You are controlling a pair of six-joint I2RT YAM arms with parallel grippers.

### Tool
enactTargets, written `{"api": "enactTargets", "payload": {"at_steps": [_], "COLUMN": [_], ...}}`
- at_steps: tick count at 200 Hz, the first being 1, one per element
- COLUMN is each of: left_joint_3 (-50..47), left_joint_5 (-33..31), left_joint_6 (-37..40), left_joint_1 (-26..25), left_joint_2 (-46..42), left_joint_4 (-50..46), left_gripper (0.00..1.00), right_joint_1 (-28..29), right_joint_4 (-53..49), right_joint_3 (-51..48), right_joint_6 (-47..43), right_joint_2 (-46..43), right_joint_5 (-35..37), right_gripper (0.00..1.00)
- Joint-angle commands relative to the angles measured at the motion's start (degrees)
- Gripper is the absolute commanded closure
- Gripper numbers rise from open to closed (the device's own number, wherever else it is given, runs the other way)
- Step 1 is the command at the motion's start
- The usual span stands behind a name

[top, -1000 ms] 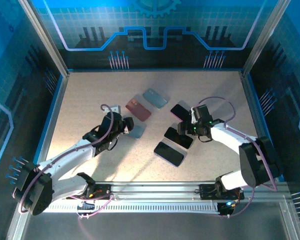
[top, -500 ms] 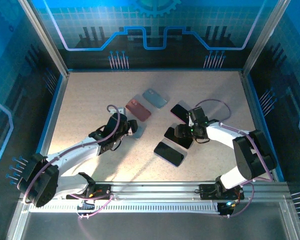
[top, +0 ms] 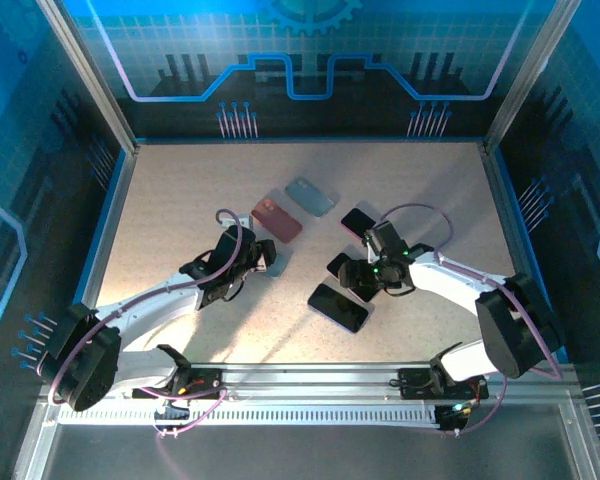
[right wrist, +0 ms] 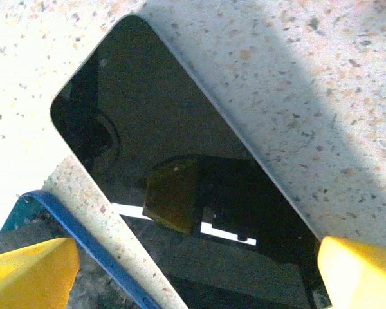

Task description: Put the phone into the phone case

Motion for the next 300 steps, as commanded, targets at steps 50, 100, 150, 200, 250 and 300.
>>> {"api": "enactTargets", "payload": {"at_steps": [50, 100, 150, 200, 250, 300], "left_joint_3": [0.94, 0.21, -0.2, -0.19, 0.07, 0.99], "left_joint_5": [1.08, 0.59, 0.29, 0.29, 0.28, -0.05], "left_joint_6": [0.52, 0.52, 0.23, 0.36, 0.7, 1.48], "left_joint_1": [-0.63, -0.73, -0.71, -0.76, -0.74, -0.7], "left_joint_2": [-0.74, -1.87, -2.01, -2.01, -1.92, -1.52], "left_joint_4": [0.57, -0.34, -0.27, -0.36, -0.47, -1.08], "left_gripper": [0.44, 0.44, 0.44, 0.44, 0.44, 0.44], "right_joint_1": [6.29, 7.18, 7.39, 7.39, 6.98, 4.26], "right_joint_4": [-11.01, -10.81, -11.81, -12.23, -11.5, -10.65], "right_joint_3": [12.65, 13.58, 14.77, 16.31, 19.09, 22.27], "right_joint_6": [-13.02, -14.38, -13.76, -12.88, -10.41, -7.43], "right_joint_2": [9.0, 12.48, 15.37, 18.01, 20.46, 22.18], "right_joint_5": [11.16, 10.89, 11.72, 14.17, 14.38, 11.1], "right_gripper": [0.0, 0.0, 0.0, 0.03, 0.19, 0.23]}}
